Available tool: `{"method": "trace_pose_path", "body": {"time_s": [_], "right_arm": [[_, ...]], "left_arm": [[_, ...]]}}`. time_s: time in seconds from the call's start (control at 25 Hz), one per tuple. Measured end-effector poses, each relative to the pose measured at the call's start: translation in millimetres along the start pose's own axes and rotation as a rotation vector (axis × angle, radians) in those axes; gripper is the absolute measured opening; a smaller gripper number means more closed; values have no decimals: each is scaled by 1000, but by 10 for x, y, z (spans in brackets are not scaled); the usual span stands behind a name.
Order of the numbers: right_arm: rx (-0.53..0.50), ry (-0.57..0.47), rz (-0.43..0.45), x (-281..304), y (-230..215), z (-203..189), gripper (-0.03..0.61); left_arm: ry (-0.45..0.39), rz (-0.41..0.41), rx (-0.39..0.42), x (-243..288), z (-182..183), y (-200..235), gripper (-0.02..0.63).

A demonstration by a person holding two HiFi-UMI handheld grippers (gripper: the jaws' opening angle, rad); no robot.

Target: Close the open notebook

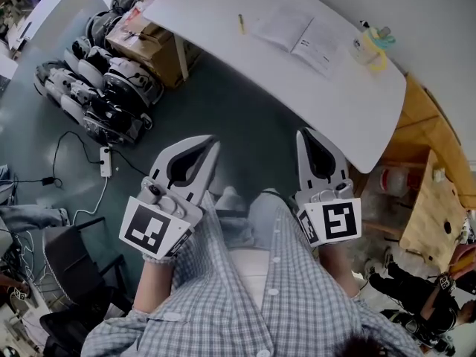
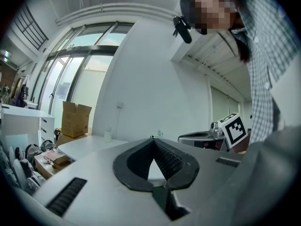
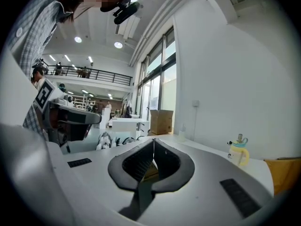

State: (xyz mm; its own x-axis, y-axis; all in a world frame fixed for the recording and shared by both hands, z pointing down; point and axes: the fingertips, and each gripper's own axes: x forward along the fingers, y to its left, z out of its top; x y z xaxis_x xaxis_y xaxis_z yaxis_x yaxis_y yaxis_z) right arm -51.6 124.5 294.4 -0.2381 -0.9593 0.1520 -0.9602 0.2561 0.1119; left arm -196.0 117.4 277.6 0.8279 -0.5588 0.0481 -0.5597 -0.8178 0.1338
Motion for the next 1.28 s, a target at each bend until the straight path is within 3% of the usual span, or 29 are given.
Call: {"method": "trace_pose_path", "body": {"time_s": [0.48,1.28], "right_arm": [[21,10,-36,54,-394,-102,20],[-2,-37,129,557,-1229,25,20]], "left_arm": [[7,-30,12,410,30,-38,8],[-18,103,22,1297,199,-77,8]]}}
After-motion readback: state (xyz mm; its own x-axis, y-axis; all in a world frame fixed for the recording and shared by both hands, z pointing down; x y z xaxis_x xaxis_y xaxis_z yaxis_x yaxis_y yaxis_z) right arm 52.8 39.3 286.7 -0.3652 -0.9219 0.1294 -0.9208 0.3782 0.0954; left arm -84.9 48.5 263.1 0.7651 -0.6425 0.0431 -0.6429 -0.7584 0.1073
